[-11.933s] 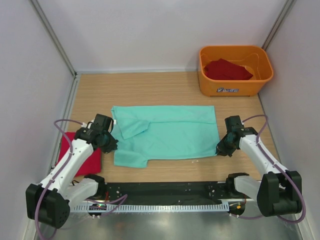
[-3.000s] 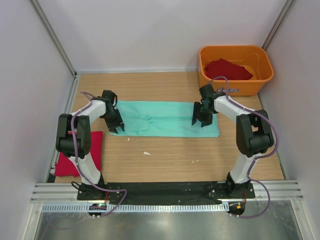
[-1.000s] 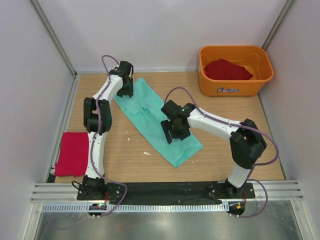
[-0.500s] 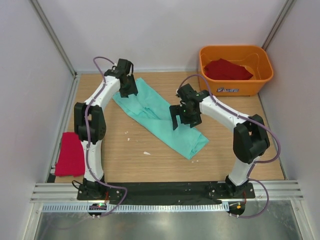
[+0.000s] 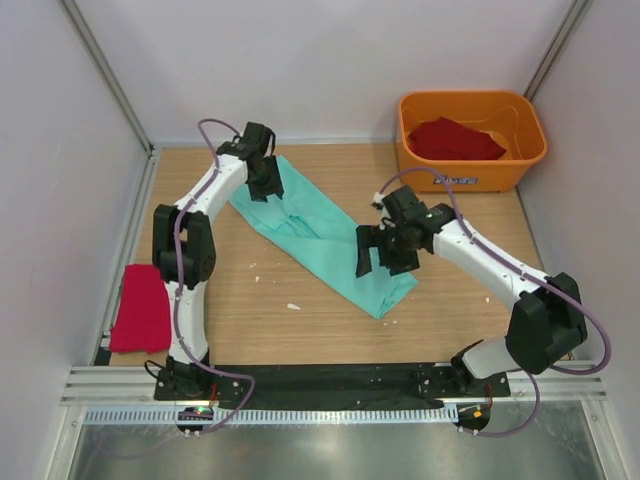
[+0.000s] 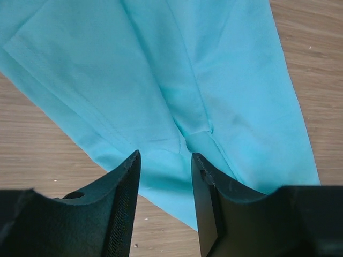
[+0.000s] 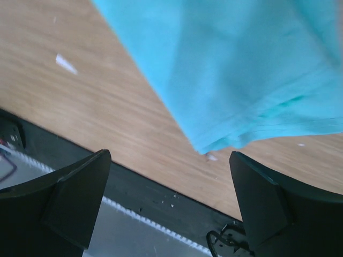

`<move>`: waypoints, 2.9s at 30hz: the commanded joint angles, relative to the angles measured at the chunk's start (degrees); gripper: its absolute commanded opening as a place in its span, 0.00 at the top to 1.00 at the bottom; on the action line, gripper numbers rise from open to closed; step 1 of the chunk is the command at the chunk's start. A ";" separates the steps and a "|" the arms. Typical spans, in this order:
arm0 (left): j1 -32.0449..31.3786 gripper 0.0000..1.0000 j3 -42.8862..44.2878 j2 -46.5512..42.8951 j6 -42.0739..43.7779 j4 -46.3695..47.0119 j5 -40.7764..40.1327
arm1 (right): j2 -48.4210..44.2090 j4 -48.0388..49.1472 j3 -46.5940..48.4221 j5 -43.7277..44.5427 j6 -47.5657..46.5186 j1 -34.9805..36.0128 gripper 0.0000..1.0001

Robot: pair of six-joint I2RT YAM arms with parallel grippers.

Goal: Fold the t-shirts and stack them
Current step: Fold the tshirt

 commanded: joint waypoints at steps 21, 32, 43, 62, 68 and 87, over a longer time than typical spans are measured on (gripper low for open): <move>-2.27 0.58 -4.27 1.18 1.89 -0.31 4.01 | 12.35 12.63 -4.23 1.00 -2.01 -21.57 0.56; -2.01 0.58 -3.92 0.65 2.15 -0.13 4.36 | 11.66 13.95 -5.36 -3.66 0.01 -21.57 0.62; -2.01 0.58 -3.83 1.36 1.01 0.22 5.33 | 12.98 12.82 -4.31 -5.68 -0.16 -21.57 0.92; -2.01 0.58 -10.86 -3.91 0.48 -0.74 3.75 | -6.18 6.74 -13.97 -15.44 6.60 -7.78 0.96; -1.83 0.58 -12.80 -5.85 1.36 -0.74 3.21 | -8.91 8.50 -16.00 -17.72 10.90 -2.42 0.96; -1.48 0.58 -16.84 -7.61 3.38 1.10 8.05 | -9.26 27.66 -22.06 -23.96 28.67 8.75 0.60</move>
